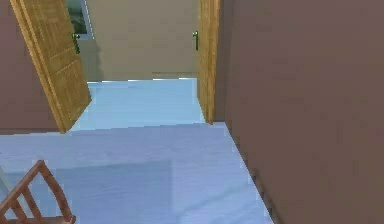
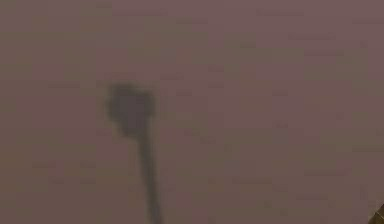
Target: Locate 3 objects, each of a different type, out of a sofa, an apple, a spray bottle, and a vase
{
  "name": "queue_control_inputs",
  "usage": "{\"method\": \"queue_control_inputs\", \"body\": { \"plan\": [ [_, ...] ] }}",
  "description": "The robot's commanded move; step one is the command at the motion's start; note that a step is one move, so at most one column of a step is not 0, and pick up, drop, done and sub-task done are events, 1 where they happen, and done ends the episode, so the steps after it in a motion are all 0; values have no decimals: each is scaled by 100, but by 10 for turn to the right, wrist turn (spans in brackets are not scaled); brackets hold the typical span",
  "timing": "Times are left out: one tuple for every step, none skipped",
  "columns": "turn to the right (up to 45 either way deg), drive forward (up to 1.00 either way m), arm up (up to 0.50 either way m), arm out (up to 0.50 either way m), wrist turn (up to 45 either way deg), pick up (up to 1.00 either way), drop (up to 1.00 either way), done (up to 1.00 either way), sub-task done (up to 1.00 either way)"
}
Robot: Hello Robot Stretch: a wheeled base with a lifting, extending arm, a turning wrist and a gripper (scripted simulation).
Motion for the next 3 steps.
{"method": "queue_control_inputs", "body": {
  "plan": [
    [-30, 0, 0, 0, 0, 0, 0, 0, 0],
    [0, 100, 0, 0, 0, 0, 0, 0, 0],
    [-450, 0, 0, 0, 0, 0, 0, 0, 0]
  ]
}}
